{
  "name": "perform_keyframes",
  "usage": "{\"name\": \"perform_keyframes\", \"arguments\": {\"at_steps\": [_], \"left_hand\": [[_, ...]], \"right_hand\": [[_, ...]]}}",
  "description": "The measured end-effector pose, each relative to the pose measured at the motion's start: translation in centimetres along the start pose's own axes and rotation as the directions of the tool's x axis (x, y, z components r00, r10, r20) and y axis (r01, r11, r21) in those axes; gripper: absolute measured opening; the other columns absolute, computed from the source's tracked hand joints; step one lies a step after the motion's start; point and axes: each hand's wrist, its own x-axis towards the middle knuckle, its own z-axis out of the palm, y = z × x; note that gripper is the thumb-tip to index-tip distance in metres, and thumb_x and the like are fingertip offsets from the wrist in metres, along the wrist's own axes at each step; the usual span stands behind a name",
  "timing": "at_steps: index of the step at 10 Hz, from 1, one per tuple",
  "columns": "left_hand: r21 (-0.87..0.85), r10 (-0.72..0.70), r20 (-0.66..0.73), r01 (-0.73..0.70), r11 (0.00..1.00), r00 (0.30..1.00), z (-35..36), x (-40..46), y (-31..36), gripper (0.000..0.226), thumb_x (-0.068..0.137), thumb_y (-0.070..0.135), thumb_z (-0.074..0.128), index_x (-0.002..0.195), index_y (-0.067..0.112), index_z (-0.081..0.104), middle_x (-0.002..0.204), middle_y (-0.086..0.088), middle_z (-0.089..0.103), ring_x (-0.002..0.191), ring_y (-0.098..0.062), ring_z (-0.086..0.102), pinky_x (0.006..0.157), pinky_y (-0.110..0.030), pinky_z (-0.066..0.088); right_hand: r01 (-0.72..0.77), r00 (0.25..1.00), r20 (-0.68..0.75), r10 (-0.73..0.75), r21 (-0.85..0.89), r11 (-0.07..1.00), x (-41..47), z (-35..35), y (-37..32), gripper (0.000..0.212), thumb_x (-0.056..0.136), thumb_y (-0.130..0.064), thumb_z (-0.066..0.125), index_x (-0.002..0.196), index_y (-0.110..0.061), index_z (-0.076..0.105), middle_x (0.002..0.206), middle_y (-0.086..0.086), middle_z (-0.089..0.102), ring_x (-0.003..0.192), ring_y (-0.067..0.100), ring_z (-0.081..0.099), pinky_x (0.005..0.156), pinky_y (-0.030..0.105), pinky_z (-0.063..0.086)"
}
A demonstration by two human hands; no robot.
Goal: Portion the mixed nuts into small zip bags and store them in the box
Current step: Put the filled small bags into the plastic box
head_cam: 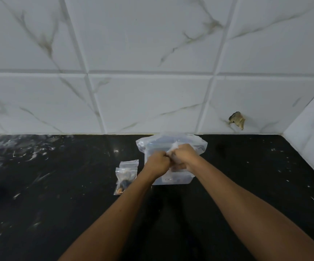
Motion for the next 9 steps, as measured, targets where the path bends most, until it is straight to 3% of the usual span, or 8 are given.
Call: {"name": "perform_keyframes", "arguments": {"at_steps": [1, 2, 3, 5, 6, 7, 8, 9], "left_hand": [[0.122, -0.051, 0.072, 0.042, 0.992, 0.996, 0.3, 1.2, 0.0, 0.019, 0.092, 0.003, 0.046, 0.076, 0.003, 0.057, 0.085, -0.013, 0.058, 0.082, -0.024, 0.053, 0.064, -0.028, 0.039], [0.195, -0.081, 0.134, 0.053, 0.979, 0.988, 0.6, 2.0, 0.3, 0.018, 0.09, 0.0, 0.047, 0.085, -0.002, 0.063, 0.095, -0.019, 0.064, 0.09, -0.026, 0.057, 0.079, -0.035, 0.045], [0.278, -0.095, 0.199, 0.037, 0.96, 0.975, 1.3, 3.9, -0.9, 0.022, 0.091, 0.002, 0.051, 0.07, 0.006, 0.057, 0.09, -0.015, 0.062, 0.088, -0.026, 0.057, 0.08, -0.036, 0.045], [0.388, -0.122, 0.257, 0.013, 0.922, 0.959, 1.7, 4.9, -0.8, 0.031, 0.095, 0.009, 0.052, 0.064, 0.009, 0.054, 0.086, -0.012, 0.057, 0.08, -0.023, 0.051, 0.073, -0.032, 0.038], [0.395, -0.128, 0.275, 0.01, 0.919, 0.953, 1.5, 4.7, -0.8, 0.033, 0.095, 0.008, 0.051, 0.062, 0.011, 0.054, 0.083, -0.012, 0.058, 0.078, -0.023, 0.053, 0.074, -0.032, 0.039], [0.357, -0.076, 0.206, -0.002, 0.934, 0.975, 0.7, 3.0, 0.1, 0.022, 0.096, 0.004, 0.046, 0.087, -0.001, 0.065, 0.09, -0.013, 0.06, 0.086, -0.025, 0.057, 0.079, -0.032, 0.04], [0.176, 0.035, -0.002, -0.034, 0.984, 0.999, -0.6, 0.5, -0.3, 0.03, 0.095, 0.003, 0.042, 0.111, 0.004, 0.067, 0.111, -0.013, 0.066, 0.112, -0.029, 0.063, 0.093, -0.034, 0.049], [-0.026, 0.075, -0.265, -0.085, 0.996, 0.961, -2.8, -2.9, -1.9, 0.036, 0.099, 0.005, 0.04, 0.125, 0.01, 0.065, 0.121, -0.005, 0.068, 0.106, -0.016, 0.065, 0.091, -0.031, 0.055]], "right_hand": [[-0.01, 0.999, 0.048, 0.014, -0.09, 0.996, 1.5, 1.0, 0.6, 0.034, 0.093, -0.018, 0.058, 0.122, -0.002, 0.059, 0.101, 0.013, 0.065, 0.08, 0.022, 0.06, 0.082, 0.034, 0.053], [-0.02, 1.0, -0.005, 0.019, -0.221, 0.975, 1.8, 0.6, 1.0, 0.038, 0.099, -0.025, 0.047, 0.131, -0.005, 0.053, 0.118, 0.011, 0.059, 0.097, 0.023, 0.052, 0.079, 0.03, 0.044], [0.074, 0.997, 0.034, -0.071, -0.096, 0.993, 3.0, 0.3, 1.7, 0.038, 0.098, -0.009, 0.041, 0.133, 0.006, 0.049, 0.137, 0.024, 0.051, 0.095, 0.022, 0.046, 0.065, 0.025, 0.041], [0.128, 0.991, 0.068, -0.113, -0.279, 0.952, 3.6, -0.4, 2.1, 0.039, 0.099, -0.006, 0.039, 0.134, 0.009, 0.047, 0.138, 0.026, 0.049, 0.095, 0.021, 0.041, 0.092, 0.038, 0.043], [0.126, 0.992, 0.053, -0.114, -0.342, 0.931, 3.9, -0.4, 2.5, 0.032, 0.097, -0.01, 0.047, 0.123, 0.005, 0.056, 0.12, 0.024, 0.06, 0.092, 0.025, 0.051, 0.094, 0.04, 0.048], [0.153, 0.985, -0.001, -0.17, -0.43, 0.89, 2.9, -0.4, 2.4, 0.018, 0.093, -0.019, 0.053, 0.1, -0.006, 0.063, 0.091, 0.013, 0.063, 0.087, 0.027, 0.062, 0.076, 0.037, 0.053], [0.248, 0.925, -0.137, -0.355, -0.489, 0.836, 1.0, -0.2, 2.6, 0.022, 0.089, -0.024, 0.053, 0.069, -0.013, 0.05, 0.067, 0.001, 0.052, 0.068, 0.021, 0.053, 0.051, 0.027, 0.036], [0.369, 0.818, -0.279, -0.504, -0.417, 0.83, -2.2, 0.8, 2.5, 0.013, 0.09, -0.026, 0.054, 0.084, -0.015, 0.055, 0.075, -0.003, 0.056, 0.072, 0.017, 0.054, 0.053, 0.026, 0.034]]}}
